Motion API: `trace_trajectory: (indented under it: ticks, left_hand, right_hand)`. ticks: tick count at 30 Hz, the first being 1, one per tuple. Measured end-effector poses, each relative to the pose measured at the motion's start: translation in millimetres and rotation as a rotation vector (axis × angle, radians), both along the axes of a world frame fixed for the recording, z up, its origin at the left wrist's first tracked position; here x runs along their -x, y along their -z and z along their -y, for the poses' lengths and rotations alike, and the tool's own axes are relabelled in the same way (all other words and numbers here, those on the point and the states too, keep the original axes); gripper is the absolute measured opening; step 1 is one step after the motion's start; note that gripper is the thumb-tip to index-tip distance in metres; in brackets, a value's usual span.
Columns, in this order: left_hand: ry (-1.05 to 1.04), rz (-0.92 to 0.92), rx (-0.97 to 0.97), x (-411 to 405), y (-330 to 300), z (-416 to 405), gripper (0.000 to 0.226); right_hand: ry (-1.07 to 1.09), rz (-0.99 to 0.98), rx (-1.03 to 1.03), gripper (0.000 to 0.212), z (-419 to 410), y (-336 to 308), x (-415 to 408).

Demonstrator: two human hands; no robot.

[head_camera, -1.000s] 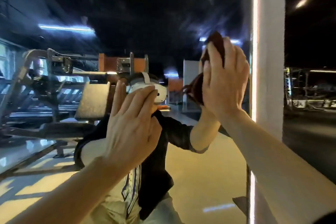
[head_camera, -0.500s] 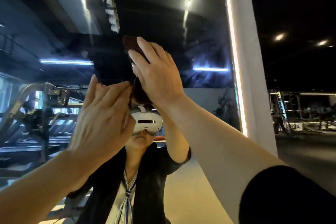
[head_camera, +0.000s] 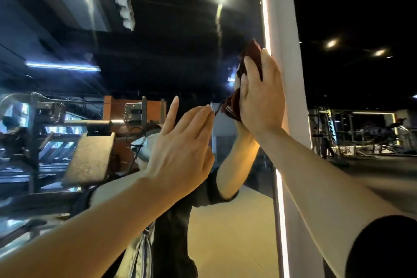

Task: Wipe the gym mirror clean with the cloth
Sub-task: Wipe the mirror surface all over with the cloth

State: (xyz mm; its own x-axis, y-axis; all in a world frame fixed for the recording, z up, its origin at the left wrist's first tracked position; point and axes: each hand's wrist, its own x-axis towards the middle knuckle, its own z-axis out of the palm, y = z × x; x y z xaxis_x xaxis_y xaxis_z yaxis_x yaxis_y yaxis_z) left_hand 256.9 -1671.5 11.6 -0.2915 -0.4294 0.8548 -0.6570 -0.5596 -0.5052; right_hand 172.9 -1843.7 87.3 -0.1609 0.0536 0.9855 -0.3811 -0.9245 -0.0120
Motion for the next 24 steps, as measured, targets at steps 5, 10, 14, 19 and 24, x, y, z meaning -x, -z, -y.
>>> trace_trajectory:
  ticks: [5, 10, 14, 19, 24]
  left_hand:
    - [0.018, -0.072, -0.084, 6.9, 56.3, 11.5, 0.060]
    - [0.089, -0.144, -0.151, 13.5, 138.9, 19.8, 0.057]
    - [0.143, -0.131, -0.214, -6.3, 210.8, 24.0, 0.055]
    - [0.164, -0.214, -0.192, -13.1, 283.3, 19.8, 0.057]
    - [0.136, -0.335, -0.236, 4.7, 328.0, -6.5, 0.064]
  right_hand:
    - [0.000, -0.071, -0.035, 0.047, 1.3, 85.3, 3.0]
    - [0.032, -0.131, -0.052, 0.048, 4.0, 182.0, 2.4]
    - [0.068, -0.154, -0.045, 0.045, 4.8, 250.4, 2.6]
    - [0.072, -0.176, -0.045, 0.043, 5.0, 321.6, 4.4]
    - [0.068, -0.221, -0.046, 0.041, 2.8, 389.4, 9.2]
